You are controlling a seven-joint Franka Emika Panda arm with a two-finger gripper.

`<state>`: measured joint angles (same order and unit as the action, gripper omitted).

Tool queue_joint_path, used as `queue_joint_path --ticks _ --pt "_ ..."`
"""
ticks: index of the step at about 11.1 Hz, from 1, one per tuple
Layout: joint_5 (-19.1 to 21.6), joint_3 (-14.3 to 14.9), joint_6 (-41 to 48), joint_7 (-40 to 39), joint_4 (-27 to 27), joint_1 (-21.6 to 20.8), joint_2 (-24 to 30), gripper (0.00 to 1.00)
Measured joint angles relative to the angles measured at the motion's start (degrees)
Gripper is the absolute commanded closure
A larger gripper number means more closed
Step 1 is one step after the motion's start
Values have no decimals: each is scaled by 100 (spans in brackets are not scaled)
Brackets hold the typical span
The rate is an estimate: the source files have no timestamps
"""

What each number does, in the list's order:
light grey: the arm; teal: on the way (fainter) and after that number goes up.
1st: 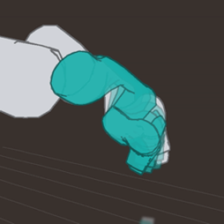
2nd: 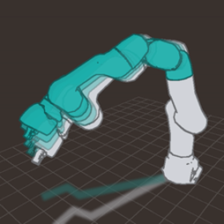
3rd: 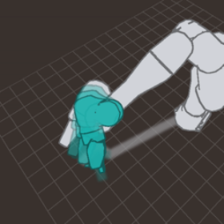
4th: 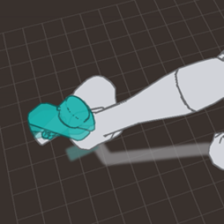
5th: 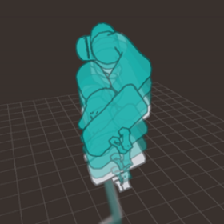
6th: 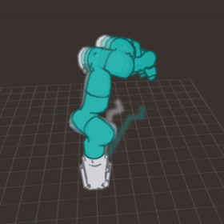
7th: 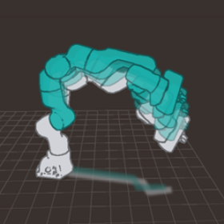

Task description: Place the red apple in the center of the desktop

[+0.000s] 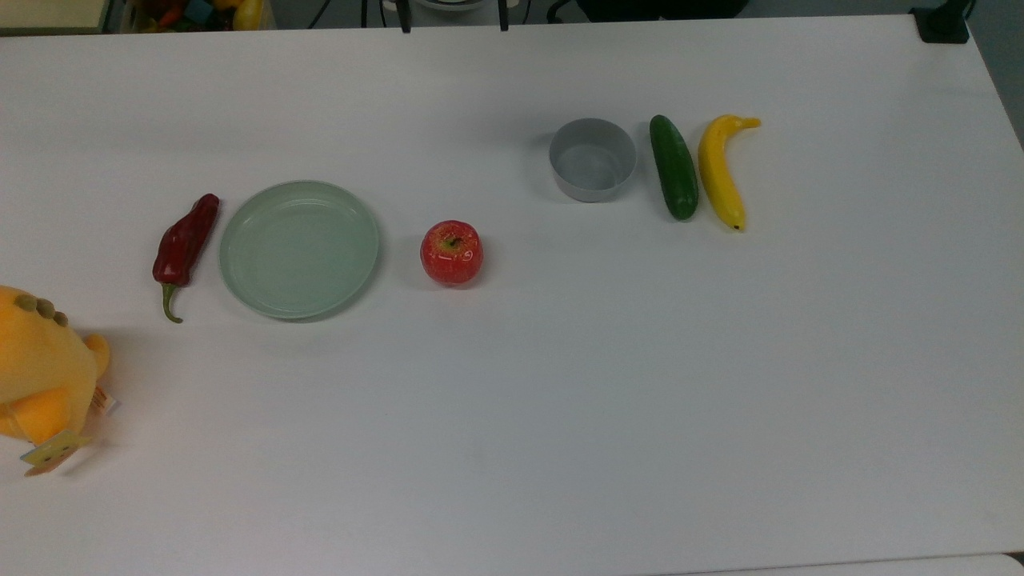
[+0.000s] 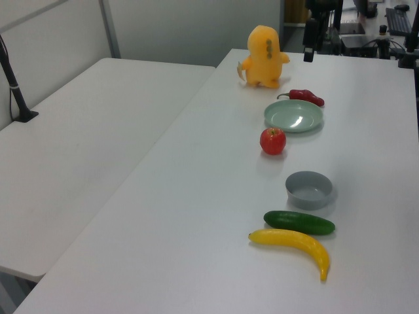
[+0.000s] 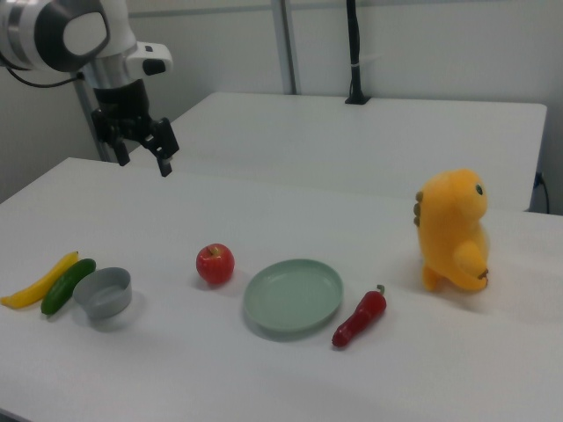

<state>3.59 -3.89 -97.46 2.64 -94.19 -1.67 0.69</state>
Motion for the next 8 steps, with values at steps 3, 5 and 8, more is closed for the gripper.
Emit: queue_joint_path --ticks 3,5,8 --pt "-1 241 -201 -415 9 13 -48 0" --pt "0 263 -208 -415 19 13 -39 0" --pt "0 263 -208 -415 20 13 -30 0"
